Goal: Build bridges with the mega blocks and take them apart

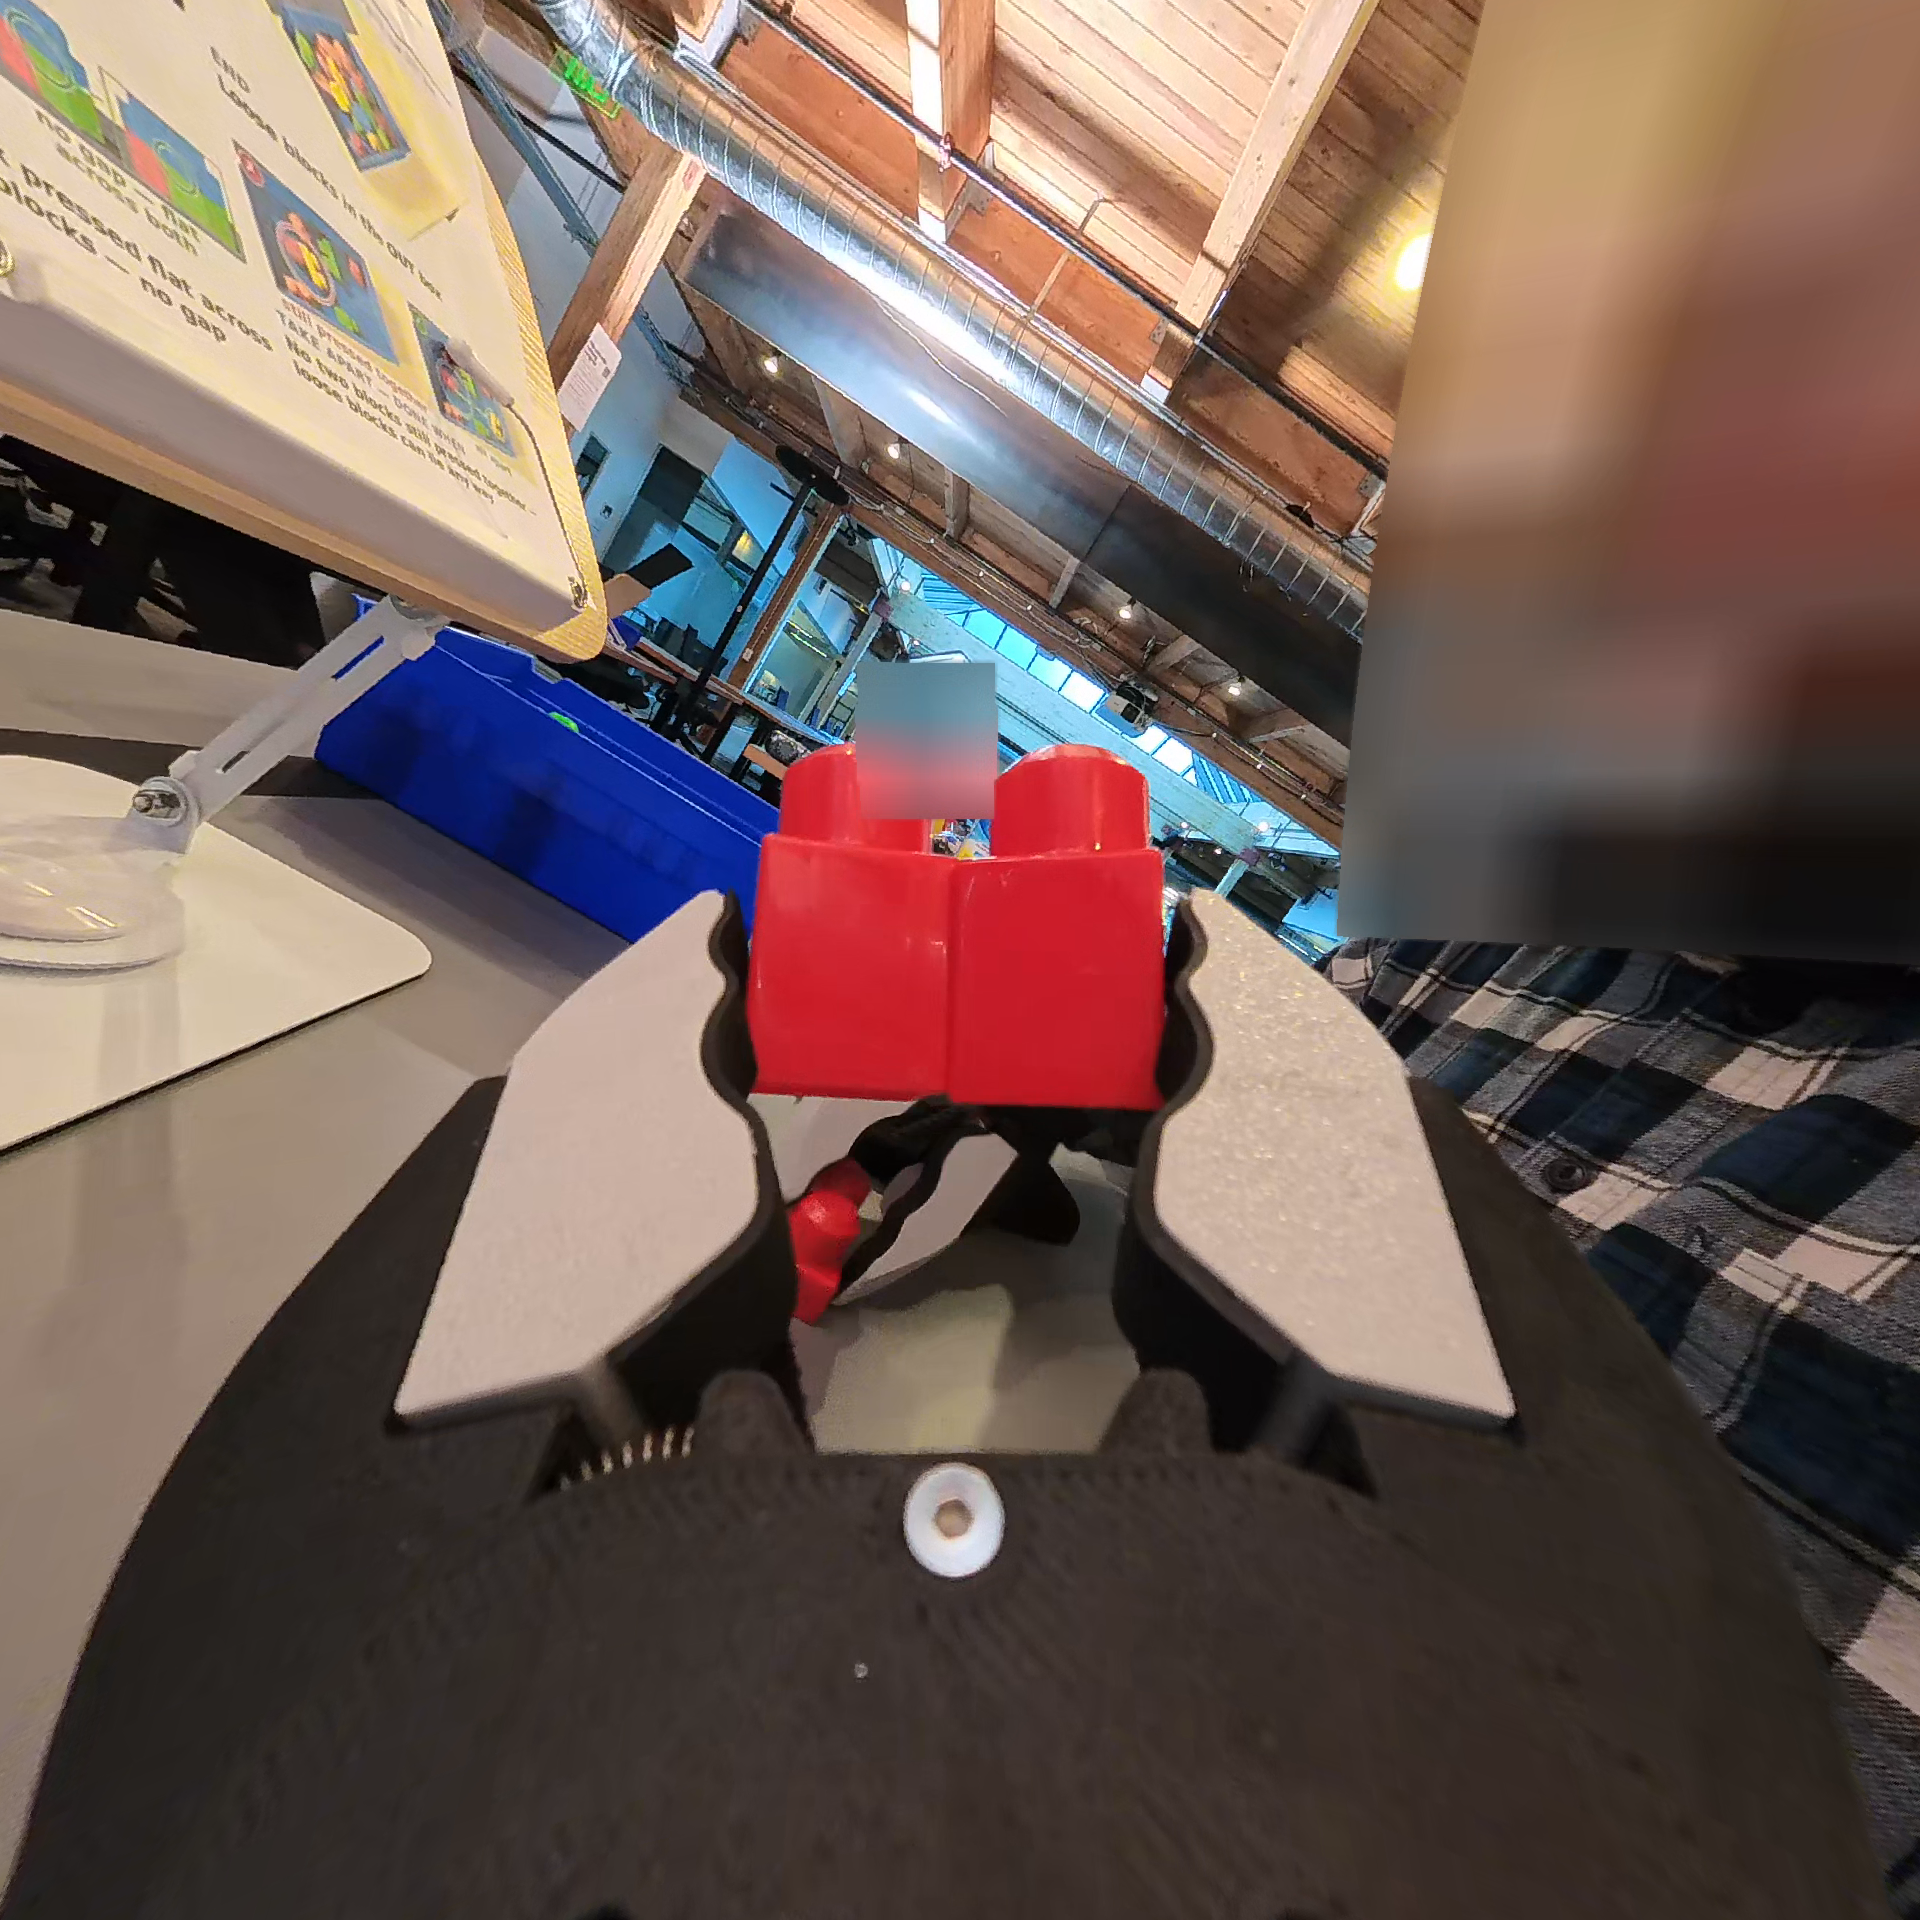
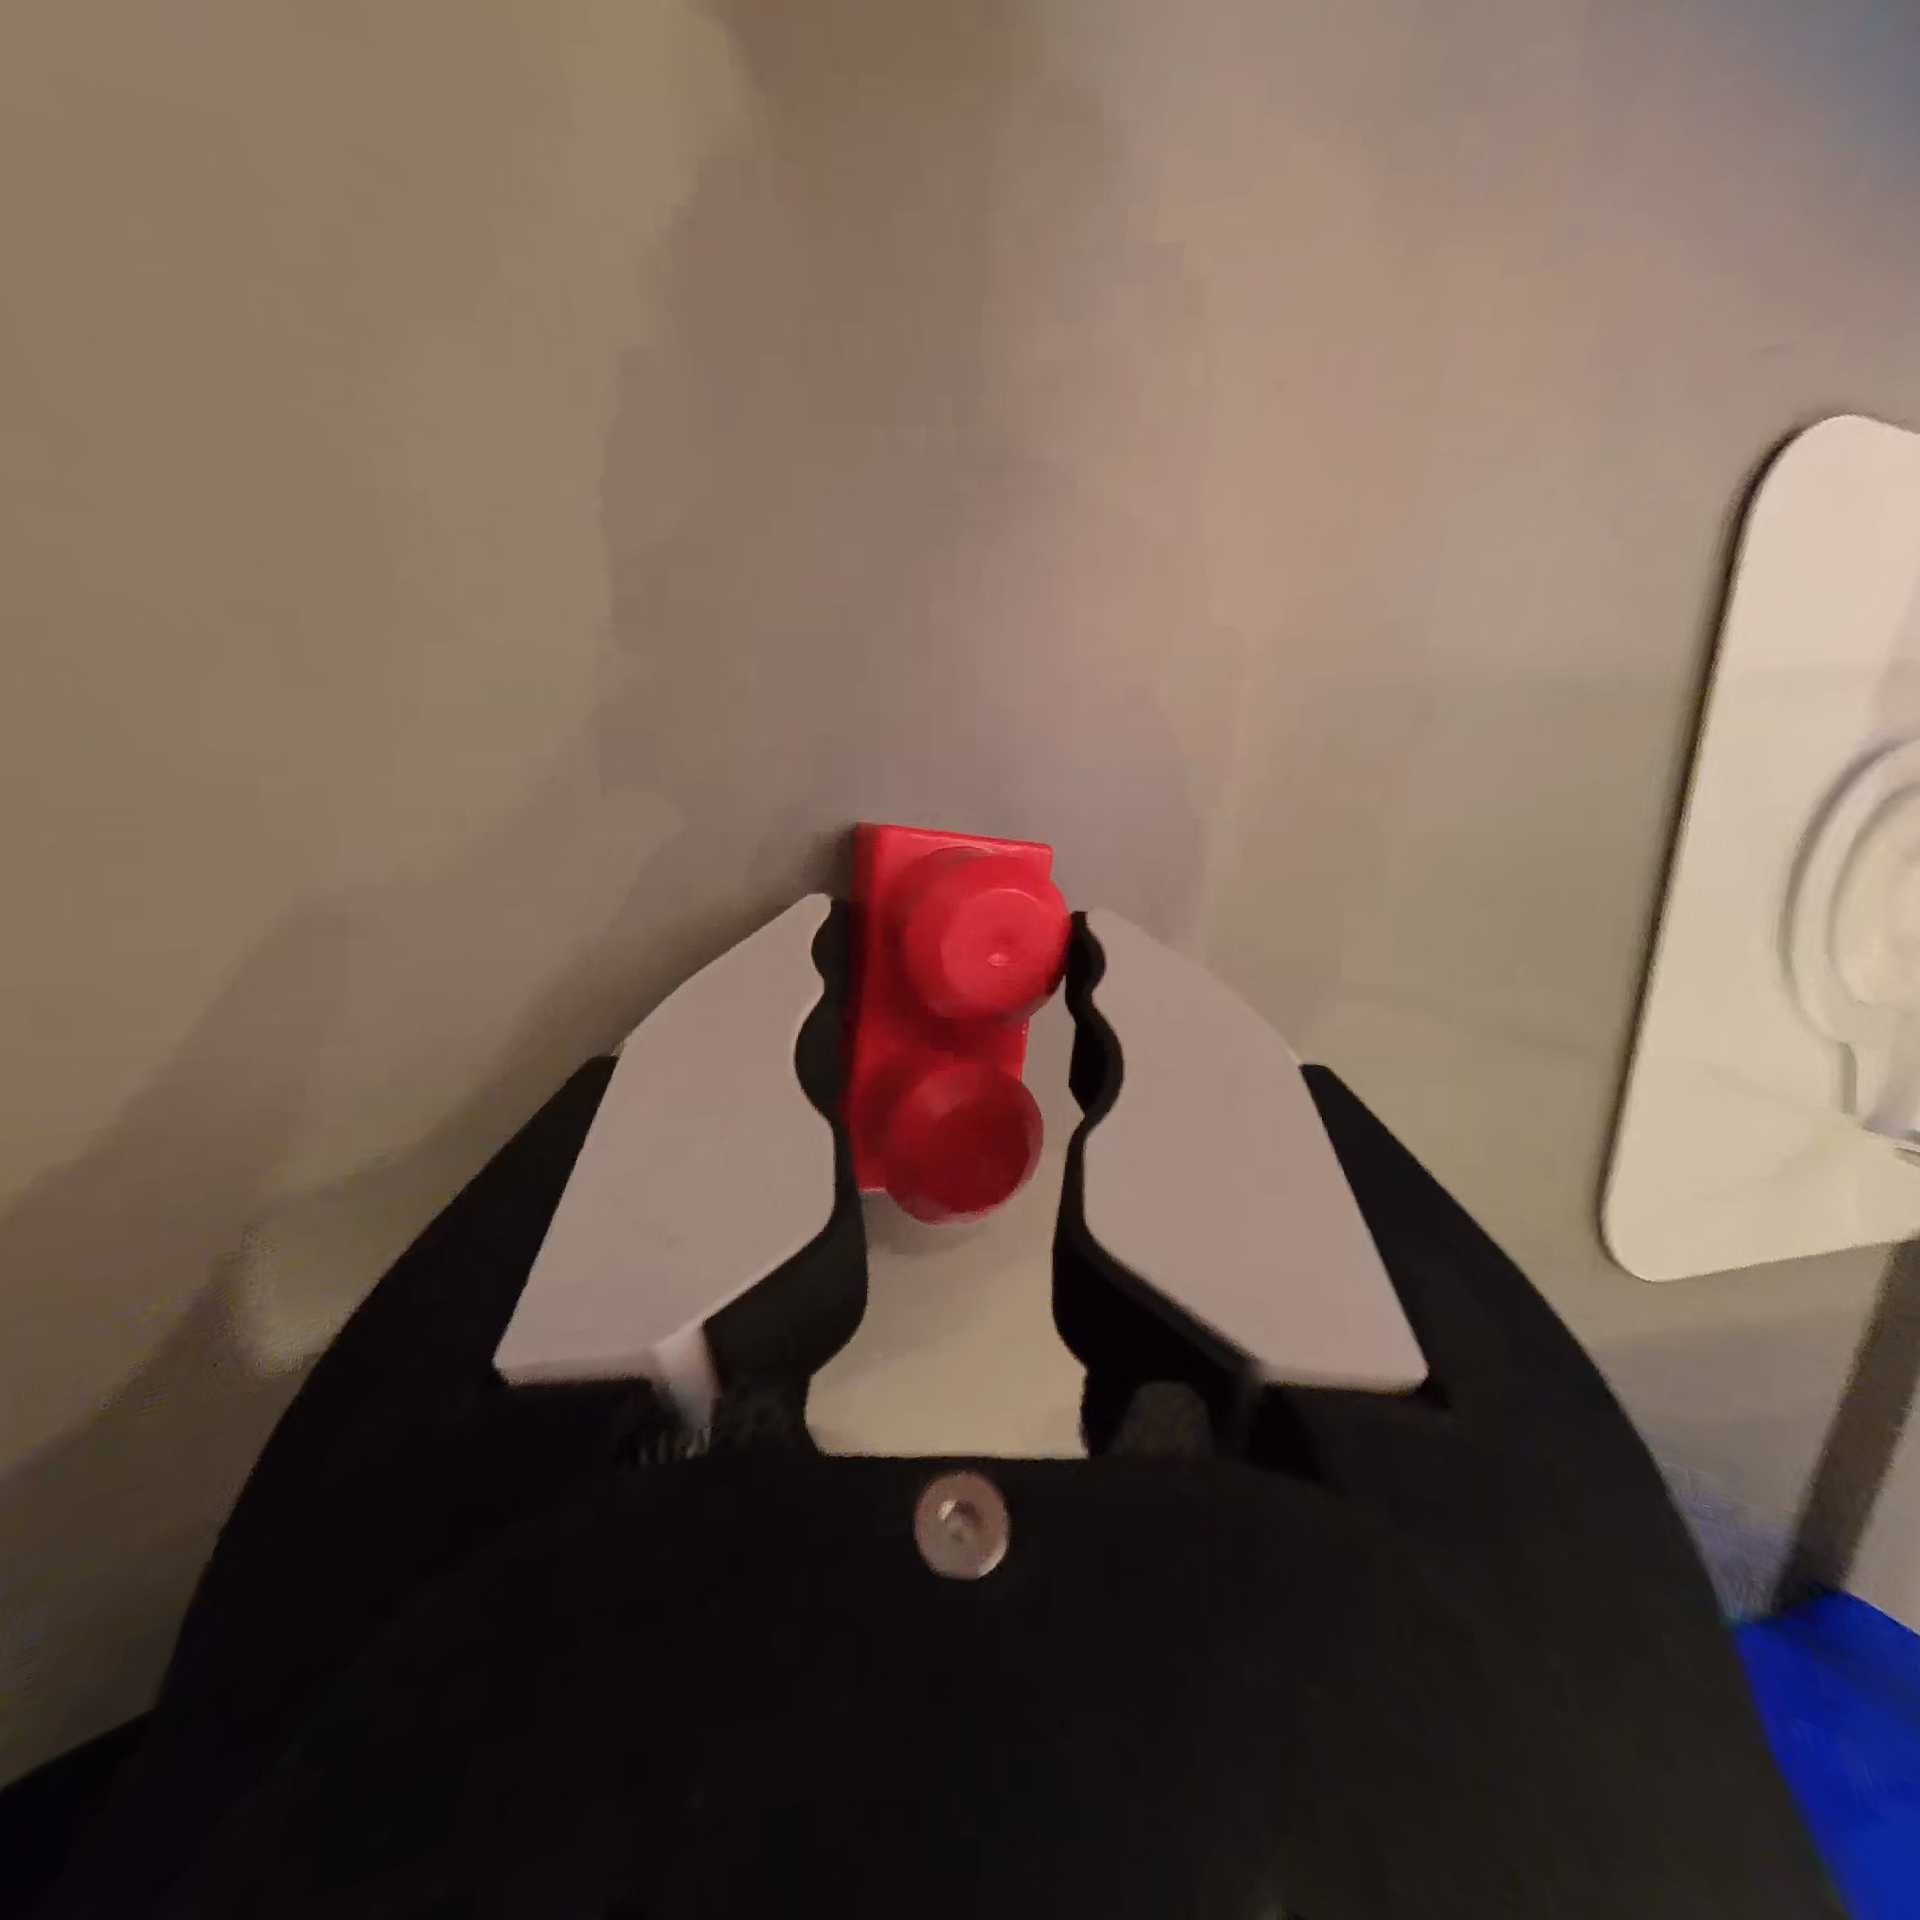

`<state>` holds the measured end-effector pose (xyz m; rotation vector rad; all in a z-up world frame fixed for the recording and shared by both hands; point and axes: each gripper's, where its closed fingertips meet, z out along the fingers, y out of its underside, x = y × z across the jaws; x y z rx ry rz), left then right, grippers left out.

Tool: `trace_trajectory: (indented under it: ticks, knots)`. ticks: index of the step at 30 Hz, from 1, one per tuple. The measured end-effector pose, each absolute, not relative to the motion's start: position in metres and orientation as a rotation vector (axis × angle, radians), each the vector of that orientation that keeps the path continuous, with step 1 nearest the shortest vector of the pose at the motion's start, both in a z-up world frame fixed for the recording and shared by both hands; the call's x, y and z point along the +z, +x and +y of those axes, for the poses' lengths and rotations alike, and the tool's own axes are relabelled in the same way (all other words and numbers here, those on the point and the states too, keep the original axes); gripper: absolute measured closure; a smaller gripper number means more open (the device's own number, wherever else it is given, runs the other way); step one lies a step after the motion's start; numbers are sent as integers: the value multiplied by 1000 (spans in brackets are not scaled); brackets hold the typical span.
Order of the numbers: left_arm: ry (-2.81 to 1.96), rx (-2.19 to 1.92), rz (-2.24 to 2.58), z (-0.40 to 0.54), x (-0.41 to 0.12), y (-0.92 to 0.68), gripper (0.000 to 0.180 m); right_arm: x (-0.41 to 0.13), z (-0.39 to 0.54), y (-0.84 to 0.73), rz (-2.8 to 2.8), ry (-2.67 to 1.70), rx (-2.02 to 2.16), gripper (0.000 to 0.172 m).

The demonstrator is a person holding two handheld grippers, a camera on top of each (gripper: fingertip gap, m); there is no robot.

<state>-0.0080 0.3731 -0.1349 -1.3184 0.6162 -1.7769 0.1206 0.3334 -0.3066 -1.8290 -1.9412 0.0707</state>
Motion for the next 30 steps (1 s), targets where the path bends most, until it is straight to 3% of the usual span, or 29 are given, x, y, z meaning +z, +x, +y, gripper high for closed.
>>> trace_trajectory:
  ticks: [8, 18, 30]
  knots:
    - [-1349, -1643, 676, 374, -137, -7, 105, -292, 333, 115, -1793, -1981, 366, 136]
    - [-1390, -1033, 982, 370, -120, 10, 105, -133, 381, 60, -767, -1833, 1629, 137]
    - [-1349, -604, 1226, 371, -117, 17, 105, -99, 390, 32, -460, -1653, 2117, 137]
